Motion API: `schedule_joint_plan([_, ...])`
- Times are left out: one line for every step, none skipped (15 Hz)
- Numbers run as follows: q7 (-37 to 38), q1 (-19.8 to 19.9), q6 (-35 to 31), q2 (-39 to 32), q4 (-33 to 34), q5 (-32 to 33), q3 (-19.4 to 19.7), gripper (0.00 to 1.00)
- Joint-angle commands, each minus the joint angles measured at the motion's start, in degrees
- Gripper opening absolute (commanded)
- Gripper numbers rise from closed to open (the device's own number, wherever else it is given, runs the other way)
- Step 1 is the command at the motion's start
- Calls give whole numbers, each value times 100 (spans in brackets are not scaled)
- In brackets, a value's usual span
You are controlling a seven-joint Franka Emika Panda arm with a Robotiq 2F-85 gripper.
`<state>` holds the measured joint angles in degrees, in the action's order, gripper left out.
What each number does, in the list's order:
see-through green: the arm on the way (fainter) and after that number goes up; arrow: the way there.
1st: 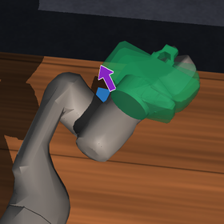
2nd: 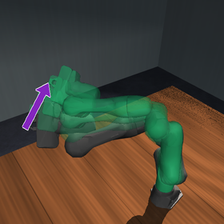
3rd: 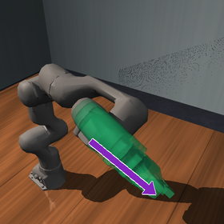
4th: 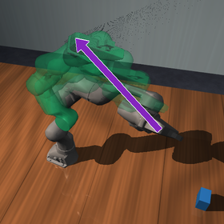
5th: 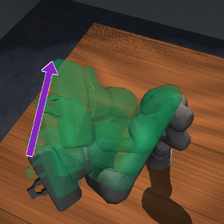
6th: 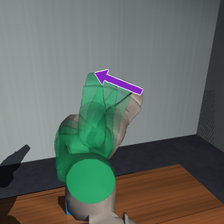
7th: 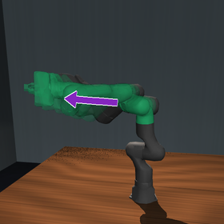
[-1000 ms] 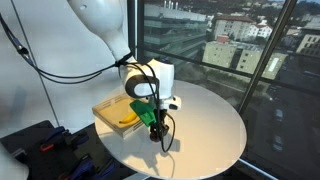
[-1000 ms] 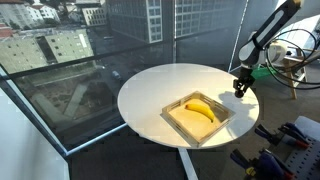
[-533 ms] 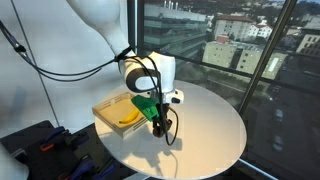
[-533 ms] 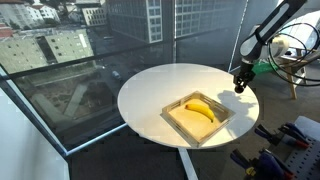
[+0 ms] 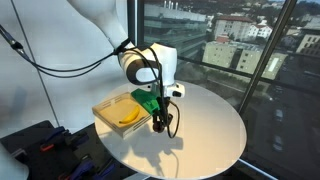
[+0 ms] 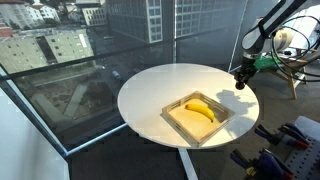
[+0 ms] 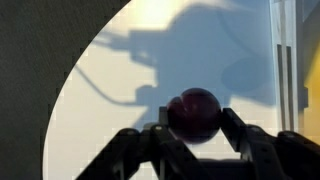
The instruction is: Put the plum in the crate
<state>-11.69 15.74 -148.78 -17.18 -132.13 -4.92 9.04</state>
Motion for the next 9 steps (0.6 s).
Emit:
schedule_joint_plan([60,-41,388,341,-16,95,50,31])
schedule_joint_plan([57,-46,453,405,-19,93,52,31])
schedule_joint_plan([60,-53,510,465,-22,101,58,31])
schedule_joint_plan([50,-55,575,538,-29,93,59,31])
schedule_joint_plan([50,-61,629,606,-36,99,64,31])
schedule_joint_plan([41,-64,710,675,-34,99,67,31])
schedule_joint_plan([20,-60,804,745,-30,79,66,31])
schedule_joint_plan([17,-61,881,826,-31,75,72,31])
schedule_joint_plan([22,-65,946,902,-35,79,80,31])
